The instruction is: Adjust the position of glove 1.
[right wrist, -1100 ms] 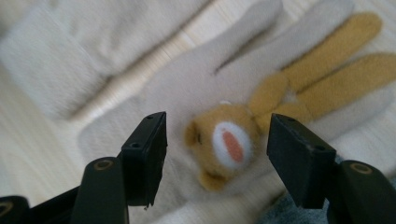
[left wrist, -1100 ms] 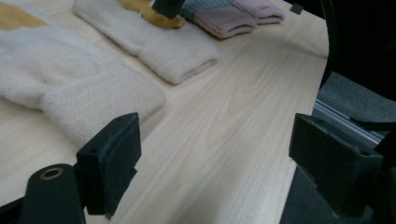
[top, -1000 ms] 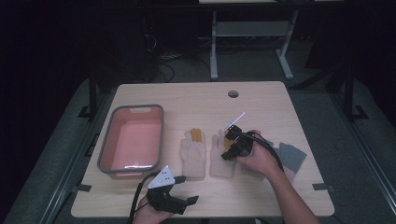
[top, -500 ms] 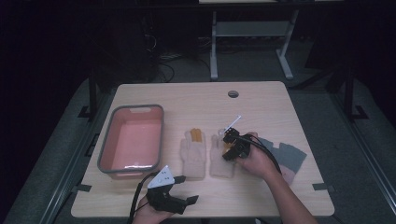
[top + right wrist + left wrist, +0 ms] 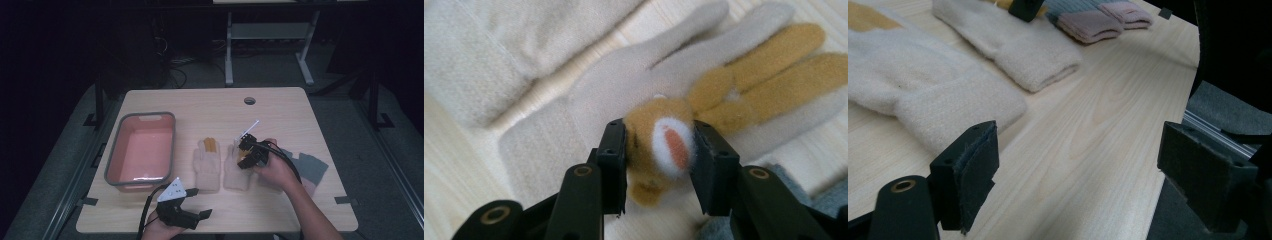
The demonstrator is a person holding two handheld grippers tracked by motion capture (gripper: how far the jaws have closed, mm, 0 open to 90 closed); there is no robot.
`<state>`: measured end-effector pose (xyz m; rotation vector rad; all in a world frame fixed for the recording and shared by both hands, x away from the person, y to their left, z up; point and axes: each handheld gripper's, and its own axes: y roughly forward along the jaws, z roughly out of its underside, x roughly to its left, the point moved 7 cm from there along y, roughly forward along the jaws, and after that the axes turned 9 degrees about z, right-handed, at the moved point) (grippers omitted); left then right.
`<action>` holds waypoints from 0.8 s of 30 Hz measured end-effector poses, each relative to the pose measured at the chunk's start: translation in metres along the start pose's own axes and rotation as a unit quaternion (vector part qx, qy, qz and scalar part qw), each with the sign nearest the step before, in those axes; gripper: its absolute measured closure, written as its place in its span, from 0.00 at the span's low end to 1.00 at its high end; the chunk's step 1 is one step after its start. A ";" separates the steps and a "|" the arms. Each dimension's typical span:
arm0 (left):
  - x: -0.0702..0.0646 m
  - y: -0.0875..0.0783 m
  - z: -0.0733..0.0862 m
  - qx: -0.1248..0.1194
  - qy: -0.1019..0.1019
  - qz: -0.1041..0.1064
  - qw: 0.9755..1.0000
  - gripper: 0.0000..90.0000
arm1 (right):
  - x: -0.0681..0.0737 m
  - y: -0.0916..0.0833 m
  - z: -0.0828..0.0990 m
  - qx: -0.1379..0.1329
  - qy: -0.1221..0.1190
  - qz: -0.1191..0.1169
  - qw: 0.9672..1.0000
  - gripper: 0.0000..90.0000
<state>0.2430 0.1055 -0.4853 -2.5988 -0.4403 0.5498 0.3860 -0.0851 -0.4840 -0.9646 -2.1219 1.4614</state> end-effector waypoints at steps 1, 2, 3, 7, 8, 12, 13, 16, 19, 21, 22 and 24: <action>0.000 0.000 0.000 0.000 0.000 0.000 1.000 0.19 | 0.000 -0.002 -0.001 0.000 0.000 0.002 1.000 0.68; 0.000 0.000 0.000 -0.001 -0.001 0.000 1.000 0.19 | 0.000 -0.005 -0.001 -0.002 -0.002 0.005 1.000 0.69; -0.001 0.000 0.000 0.000 -0.002 0.000 1.000 0.19 | 0.001 -0.011 -0.002 -0.006 -0.001 0.002 1.000 0.69; 0.000 0.000 0.000 -0.001 -0.001 0.000 1.000 0.19 | 0.002 -0.022 -0.004 -0.013 -0.007 -0.001 1.000 0.69; 0.000 0.000 0.000 -0.002 -0.001 -0.001 1.000 0.19 | 0.003 -0.024 -0.005 -0.015 -0.009 -0.001 1.000 0.69; 0.000 -0.001 0.000 -0.002 -0.001 -0.003 1.000 0.19 | 0.004 -0.031 -0.009 -0.019 -0.013 0.002 1.000 0.69; -0.001 -0.001 0.000 -0.004 0.000 -0.004 1.000 0.19 | 0.004 -0.033 -0.011 -0.022 -0.014 0.000 1.000 0.69; -0.001 -0.002 0.000 -0.004 -0.003 -0.005 1.000 0.19 | 0.005 -0.036 -0.014 -0.026 -0.017 0.000 1.000 0.69; -0.001 -0.003 0.000 0.000 0.004 -0.006 1.000 0.19 | 0.007 -0.038 -0.017 -0.029 -0.020 -0.003 0.999 0.69; -0.002 -0.003 0.000 -0.003 0.001 -0.005 1.000 0.19 | 0.012 -0.040 -0.021 -0.029 -0.026 -0.004 0.999 0.69; -0.002 -0.003 0.000 -0.003 0.000 -0.005 1.000 0.19 | 0.013 -0.040 -0.023 -0.030 -0.027 -0.004 0.999 0.69; -0.002 -0.003 0.000 -0.004 -0.001 -0.005 1.000 0.19 | 0.015 -0.041 -0.026 -0.032 -0.030 -0.005 0.999 0.69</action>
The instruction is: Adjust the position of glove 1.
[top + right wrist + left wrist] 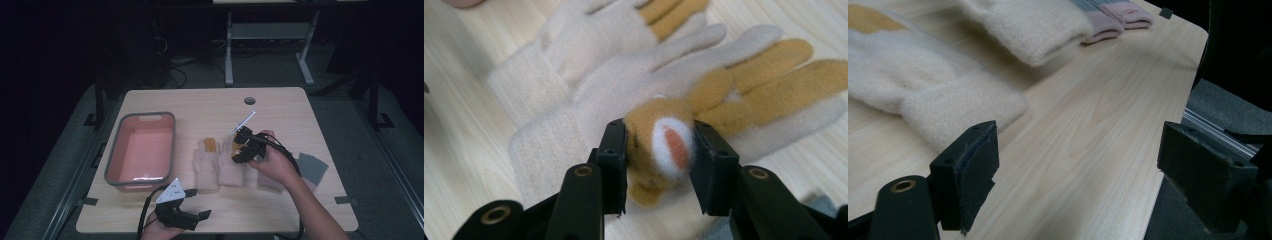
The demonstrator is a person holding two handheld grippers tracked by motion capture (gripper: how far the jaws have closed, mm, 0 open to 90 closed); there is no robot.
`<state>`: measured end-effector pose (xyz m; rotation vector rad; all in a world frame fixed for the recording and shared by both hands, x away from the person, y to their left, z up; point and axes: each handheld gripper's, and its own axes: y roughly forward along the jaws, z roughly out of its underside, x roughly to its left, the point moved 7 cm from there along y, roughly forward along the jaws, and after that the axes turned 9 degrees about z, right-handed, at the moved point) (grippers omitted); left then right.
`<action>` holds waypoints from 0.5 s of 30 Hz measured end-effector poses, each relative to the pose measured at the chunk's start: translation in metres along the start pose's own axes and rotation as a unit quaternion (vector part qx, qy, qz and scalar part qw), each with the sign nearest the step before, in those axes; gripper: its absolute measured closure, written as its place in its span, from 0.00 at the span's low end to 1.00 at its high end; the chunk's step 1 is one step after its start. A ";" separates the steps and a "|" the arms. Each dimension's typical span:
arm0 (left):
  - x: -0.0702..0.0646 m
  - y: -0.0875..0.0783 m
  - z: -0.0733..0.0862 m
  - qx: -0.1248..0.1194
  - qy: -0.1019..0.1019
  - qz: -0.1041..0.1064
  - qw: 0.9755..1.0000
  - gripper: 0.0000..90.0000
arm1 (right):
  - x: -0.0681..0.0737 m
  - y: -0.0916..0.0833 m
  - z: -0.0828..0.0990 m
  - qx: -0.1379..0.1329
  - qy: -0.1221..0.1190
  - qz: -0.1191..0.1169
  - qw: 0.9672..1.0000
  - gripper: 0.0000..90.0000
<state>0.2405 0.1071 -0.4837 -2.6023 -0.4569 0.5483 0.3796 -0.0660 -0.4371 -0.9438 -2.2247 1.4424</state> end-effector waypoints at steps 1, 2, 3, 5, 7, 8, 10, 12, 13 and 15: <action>0.000 0.000 0.000 0.000 0.000 0.000 1.000 0.19 | 0.001 0.000 -0.002 0.000 -0.002 -0.001 1.000 0.69; 0.000 0.000 0.000 0.000 0.000 0.000 1.000 0.19 | 0.001 0.000 -0.002 0.000 -0.002 -0.001 1.000 0.69; 0.000 0.000 0.000 0.000 -0.001 0.000 1.000 0.19 | 0.002 0.000 -0.003 -0.001 -0.005 -0.001 1.000 0.69; 0.000 -0.001 0.000 -0.001 -0.002 0.000 1.000 0.19 | 0.004 0.002 -0.007 -0.001 -0.008 -0.004 1.000 0.69; 0.000 -0.001 0.000 -0.002 -0.003 0.000 1.000 0.19 | 0.006 0.003 -0.011 -0.002 -0.011 -0.004 1.000 0.69; 0.000 -0.001 0.000 -0.002 -0.003 0.000 1.000 0.19 | 0.006 0.003 -0.011 -0.002 -0.011 -0.004 1.000 0.69; 0.000 -0.001 0.000 -0.004 -0.004 0.001 1.000 0.19 | 0.010 0.004 -0.016 -0.005 -0.015 -0.009 1.000 0.69; 0.000 -0.001 0.000 -0.004 -0.005 0.001 1.000 0.19 | 0.012 0.005 -0.018 -0.005 -0.018 -0.011 1.000 0.69; 0.000 -0.002 0.000 -0.004 -0.004 0.001 1.000 0.19 | 0.015 0.006 -0.022 -0.006 -0.020 -0.012 1.000 0.69; 0.001 -0.002 0.000 -0.004 -0.004 0.001 1.000 0.19 | 0.016 0.008 -0.025 -0.005 -0.023 -0.012 1.000 0.69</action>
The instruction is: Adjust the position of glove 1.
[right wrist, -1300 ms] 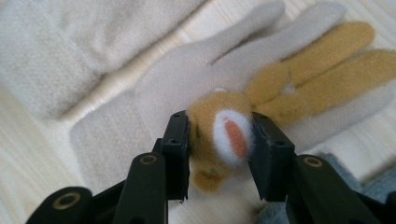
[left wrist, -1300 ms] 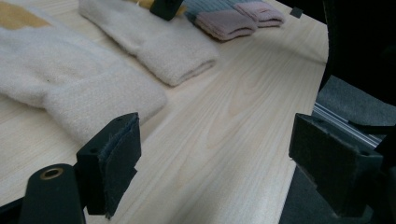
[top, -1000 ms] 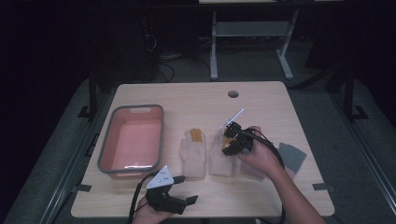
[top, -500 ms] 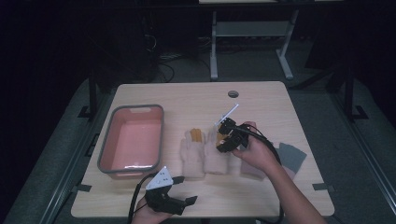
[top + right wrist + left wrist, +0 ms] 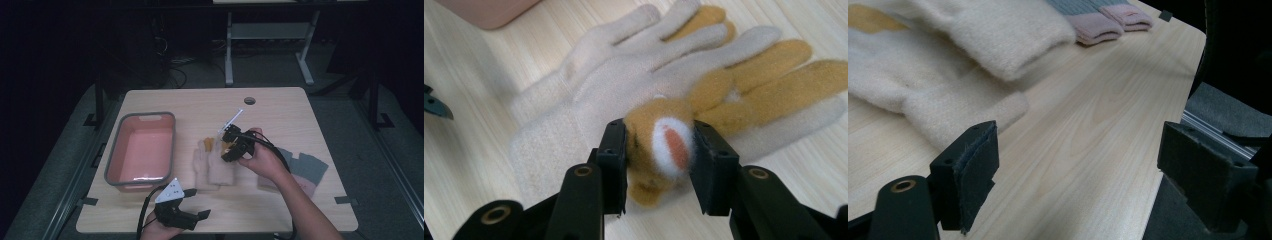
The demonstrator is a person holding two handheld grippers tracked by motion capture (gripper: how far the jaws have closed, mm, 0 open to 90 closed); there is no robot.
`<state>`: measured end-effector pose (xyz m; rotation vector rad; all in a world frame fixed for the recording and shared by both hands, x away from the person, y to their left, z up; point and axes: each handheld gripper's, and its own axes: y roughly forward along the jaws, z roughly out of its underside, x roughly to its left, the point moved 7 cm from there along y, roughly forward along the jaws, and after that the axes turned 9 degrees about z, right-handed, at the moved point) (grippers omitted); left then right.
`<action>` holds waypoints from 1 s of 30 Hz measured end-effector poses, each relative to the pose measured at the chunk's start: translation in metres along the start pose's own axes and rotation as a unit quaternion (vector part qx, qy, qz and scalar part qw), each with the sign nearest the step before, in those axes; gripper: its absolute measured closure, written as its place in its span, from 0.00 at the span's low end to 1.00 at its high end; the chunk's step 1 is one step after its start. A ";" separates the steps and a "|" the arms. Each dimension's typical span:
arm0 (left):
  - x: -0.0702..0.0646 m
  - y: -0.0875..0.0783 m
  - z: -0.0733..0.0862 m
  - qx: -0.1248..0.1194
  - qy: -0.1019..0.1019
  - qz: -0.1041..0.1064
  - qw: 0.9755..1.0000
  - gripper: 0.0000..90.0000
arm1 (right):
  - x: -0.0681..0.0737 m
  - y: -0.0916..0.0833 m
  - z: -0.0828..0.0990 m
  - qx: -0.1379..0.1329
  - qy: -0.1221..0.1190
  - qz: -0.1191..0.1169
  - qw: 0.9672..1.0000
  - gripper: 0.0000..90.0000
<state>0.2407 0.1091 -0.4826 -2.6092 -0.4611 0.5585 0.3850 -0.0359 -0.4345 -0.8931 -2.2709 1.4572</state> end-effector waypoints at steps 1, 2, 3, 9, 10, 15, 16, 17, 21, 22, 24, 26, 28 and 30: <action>0.000 0.000 0.000 0.000 0.000 0.000 1.000 0.19 | 0.000 0.000 0.000 0.000 0.000 0.000 1.000 0.69; 0.000 0.000 0.000 0.001 0.001 0.000 1.000 0.19 | 0.001 0.001 -0.002 -0.001 -0.001 -0.002 1.000 0.69; 0.000 0.000 0.000 0.000 -0.001 0.000 1.000 0.19 | 0.003 0.003 -0.005 -0.002 -0.002 -0.005 1.000 0.69; 0.001 -0.001 0.000 0.002 0.001 0.000 1.000 0.19 | 0.010 0.009 -0.011 0.001 -0.012 -0.013 1.000 0.69; 0.001 -0.001 0.000 0.002 -0.001 0.000 1.000 0.19 | 0.010 0.010 -0.012 0.001 -0.013 -0.014 1.000 0.69; 0.002 -0.003 0.000 -0.003 -0.003 -0.001 1.000 0.19 | 0.015 0.015 -0.020 0.000 -0.015 -0.022 1.000 0.69; 0.002 -0.003 -0.001 -0.005 -0.006 -0.001 1.000 0.19 | 0.017 0.016 -0.022 0.001 -0.017 -0.022 1.000 0.69; 0.002 -0.003 -0.001 -0.005 -0.006 -0.001 1.000 0.19 | 0.017 0.016 -0.022 0.001 -0.017 -0.022 1.000 0.69; 0.002 -0.004 0.000 -0.001 -0.004 0.000 1.000 0.19 | 0.022 0.020 -0.027 0.003 -0.020 -0.028 0.999 0.69; 0.002 -0.004 -0.001 -0.004 -0.004 0.001 1.000 0.19 | 0.022 0.022 -0.027 0.006 -0.021 -0.029 0.999 0.68; 0.002 -0.004 -0.001 -0.004 -0.003 0.002 1.000 0.19 | 0.023 0.027 -0.028 0.011 -0.020 -0.028 0.999 0.68; 0.001 -0.004 0.000 -0.005 -0.006 0.002 1.000 0.19 | 0.024 0.029 -0.027 0.012 -0.019 -0.030 0.999 0.68; 0.001 -0.004 0.000 -0.006 -0.007 0.002 1.000 0.19 | 0.025 0.038 -0.026 0.020 -0.021 -0.032 0.999 0.68; 0.001 -0.005 0.000 -0.006 -0.008 0.002 1.000 0.19 | 0.026 0.043 -0.024 0.026 -0.022 -0.035 0.999 0.68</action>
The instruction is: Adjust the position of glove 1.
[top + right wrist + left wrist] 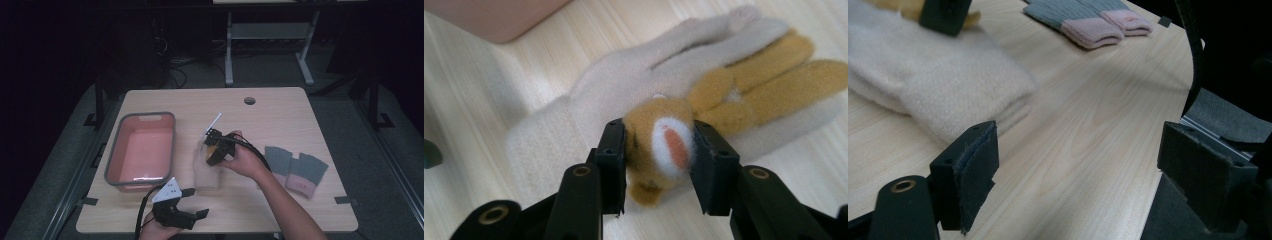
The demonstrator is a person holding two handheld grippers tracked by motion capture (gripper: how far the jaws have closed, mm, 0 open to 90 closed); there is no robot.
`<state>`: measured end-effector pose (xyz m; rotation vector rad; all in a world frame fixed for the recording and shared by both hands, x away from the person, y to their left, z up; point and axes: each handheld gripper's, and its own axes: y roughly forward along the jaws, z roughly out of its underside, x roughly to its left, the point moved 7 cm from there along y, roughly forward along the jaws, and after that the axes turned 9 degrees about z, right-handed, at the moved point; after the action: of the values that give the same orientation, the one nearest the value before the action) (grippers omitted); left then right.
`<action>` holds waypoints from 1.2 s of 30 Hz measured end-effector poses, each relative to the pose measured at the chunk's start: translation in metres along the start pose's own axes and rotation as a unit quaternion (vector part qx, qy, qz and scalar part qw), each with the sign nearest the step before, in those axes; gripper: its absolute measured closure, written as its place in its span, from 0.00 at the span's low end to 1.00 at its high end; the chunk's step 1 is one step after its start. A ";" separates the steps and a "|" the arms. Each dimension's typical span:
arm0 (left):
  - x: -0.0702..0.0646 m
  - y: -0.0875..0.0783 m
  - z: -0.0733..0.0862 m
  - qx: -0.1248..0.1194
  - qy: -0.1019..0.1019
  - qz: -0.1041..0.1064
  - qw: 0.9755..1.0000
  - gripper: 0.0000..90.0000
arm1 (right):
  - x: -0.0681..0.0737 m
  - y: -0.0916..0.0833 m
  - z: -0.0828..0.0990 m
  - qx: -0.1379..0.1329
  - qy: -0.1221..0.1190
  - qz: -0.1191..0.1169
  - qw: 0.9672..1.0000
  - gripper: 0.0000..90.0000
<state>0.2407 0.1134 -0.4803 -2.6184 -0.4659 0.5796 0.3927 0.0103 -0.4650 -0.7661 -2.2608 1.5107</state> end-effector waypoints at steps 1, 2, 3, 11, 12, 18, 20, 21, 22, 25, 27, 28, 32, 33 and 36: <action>0.000 0.000 0.000 0.000 0.000 0.000 1.000 0.19 | 0.000 0.002 0.001 0.001 0.001 -0.001 1.000 0.67; 0.000 0.000 0.000 0.000 0.000 0.000 1.000 0.19 | -0.001 0.004 0.001 0.001 0.002 0.000 1.000 0.67; 0.000 0.000 0.000 0.000 0.000 0.000 1.000 0.19 | -0.001 0.004 0.001 0.001 0.002 0.000 1.000 0.67; 0.000 0.000 0.000 -0.001 -0.001 -0.001 1.000 0.19 | -0.003 0.003 -0.004 -0.018 0.016 -0.008 1.000 0.54; 0.000 0.000 0.000 -0.001 -0.003 0.001 1.000 0.19 | -0.002 0.002 -0.007 -0.024 0.015 -0.009 1.000 0.51; 0.000 -0.001 -0.001 -0.001 0.002 0.000 1.000 0.19 | 0.006 0.011 -0.023 -0.019 -0.001 0.002 1.000 0.41; 0.000 -0.002 -0.001 -0.001 0.002 0.001 1.000 0.19 | 0.009 0.016 -0.025 -0.015 -0.007 0.009 1.000 0.40; 0.000 -0.002 -0.001 -0.001 0.002 0.001 1.000 0.19 | 0.009 0.016 -0.025 -0.015 -0.007 0.009 1.000 0.40; 0.000 -0.002 -0.001 -0.002 0.000 0.001 1.000 0.19 | 0.012 0.021 -0.028 -0.010 -0.012 0.017 1.000 0.39; 0.000 -0.002 -0.001 0.001 0.002 0.001 1.000 0.19 | 0.014 0.026 -0.030 -0.006 -0.024 0.030 0.999 0.38; -0.001 -0.001 -0.001 -0.001 0.002 0.002 1.000 0.19 | 0.015 0.029 -0.030 -0.001 -0.027 0.032 0.999 0.38; -0.001 -0.001 -0.001 0.000 0.002 0.002 1.000 0.19 | 0.015 0.031 -0.030 0.003 -0.029 0.035 0.999 0.38; -0.001 -0.001 -0.001 0.000 0.002 0.002 1.000 0.19 | 0.016 0.036 -0.027 0.016 -0.040 0.046 0.998 0.38; -0.001 -0.001 -0.001 0.000 0.002 0.002 1.000 0.19 | 0.016 0.036 -0.027 0.016 -0.040 0.046 0.998 0.38; -0.001 -0.001 -0.001 -0.001 0.001 0.002 1.000 0.19 | 0.015 0.037 -0.025 0.018 -0.044 0.047 0.998 0.39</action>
<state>0.2396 0.1138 -0.4785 -2.6222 -0.4615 0.5767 0.4032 0.0493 -0.4892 -0.8216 -2.2824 1.6538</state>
